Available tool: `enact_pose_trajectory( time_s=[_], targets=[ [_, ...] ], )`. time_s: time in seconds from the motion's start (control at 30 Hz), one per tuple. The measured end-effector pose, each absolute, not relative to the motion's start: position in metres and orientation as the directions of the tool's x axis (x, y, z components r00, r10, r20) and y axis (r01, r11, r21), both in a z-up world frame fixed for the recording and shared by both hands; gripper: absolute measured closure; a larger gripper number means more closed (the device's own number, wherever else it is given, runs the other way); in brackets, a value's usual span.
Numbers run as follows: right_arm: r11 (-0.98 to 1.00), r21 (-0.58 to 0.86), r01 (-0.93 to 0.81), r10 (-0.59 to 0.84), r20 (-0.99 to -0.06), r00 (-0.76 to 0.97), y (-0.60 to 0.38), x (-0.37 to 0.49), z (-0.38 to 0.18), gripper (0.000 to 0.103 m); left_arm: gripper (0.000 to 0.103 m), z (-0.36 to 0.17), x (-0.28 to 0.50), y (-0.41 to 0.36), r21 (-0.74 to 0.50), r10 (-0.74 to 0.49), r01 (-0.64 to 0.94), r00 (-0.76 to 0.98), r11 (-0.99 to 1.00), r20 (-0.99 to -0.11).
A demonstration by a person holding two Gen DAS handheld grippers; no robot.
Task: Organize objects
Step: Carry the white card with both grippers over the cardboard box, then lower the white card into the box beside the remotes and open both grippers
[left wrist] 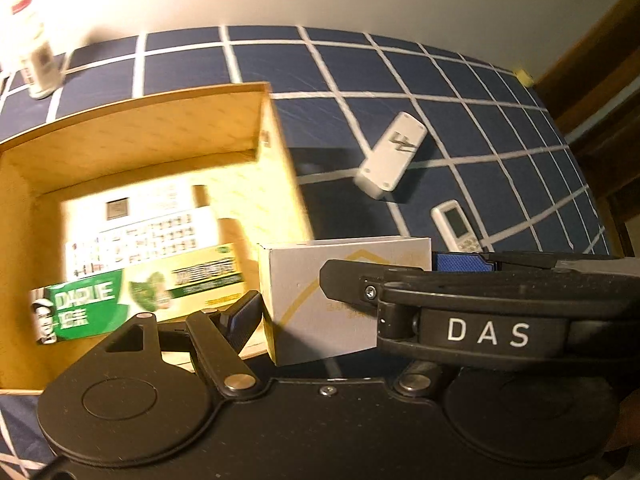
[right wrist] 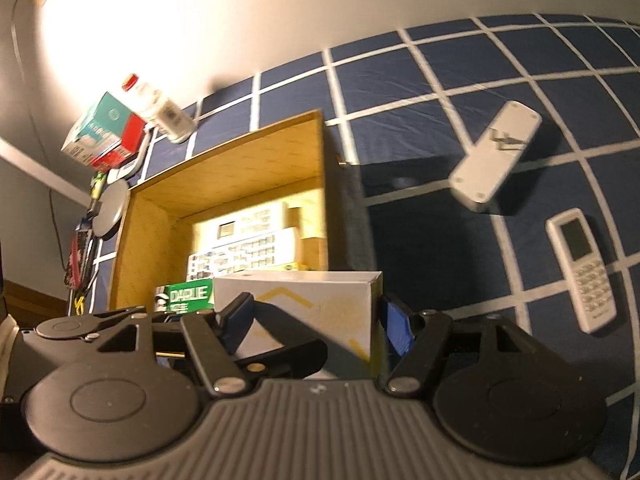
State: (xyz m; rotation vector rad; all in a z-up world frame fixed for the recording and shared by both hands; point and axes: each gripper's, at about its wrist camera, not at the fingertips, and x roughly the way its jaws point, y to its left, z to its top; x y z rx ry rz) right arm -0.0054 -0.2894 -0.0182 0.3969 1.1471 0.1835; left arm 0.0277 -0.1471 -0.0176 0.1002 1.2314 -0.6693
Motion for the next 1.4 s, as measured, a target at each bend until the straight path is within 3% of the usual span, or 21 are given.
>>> enact_pose_trajectory(
  time_s=[0.6, 1.4],
  targets=[
    [0.915, 0.394, -0.093, 0.401, -0.852, 0.337, -0.182, 0.059, -0.024, 0.035, 0.032, -0.024, 0.098, -0.055, -0.287, -0.39, 0.387, 0.222, 0.877, -0.894],
    [0.912, 0.41, -0.018, 0.407, -0.898, 0.169, -0.16, 0.136, -0.106, 0.035, 0.032, -0.103, 0.178, -0.049, -0.313, -0.345, 0.317, 0.049, 0.895, -0.937]
  ],
)
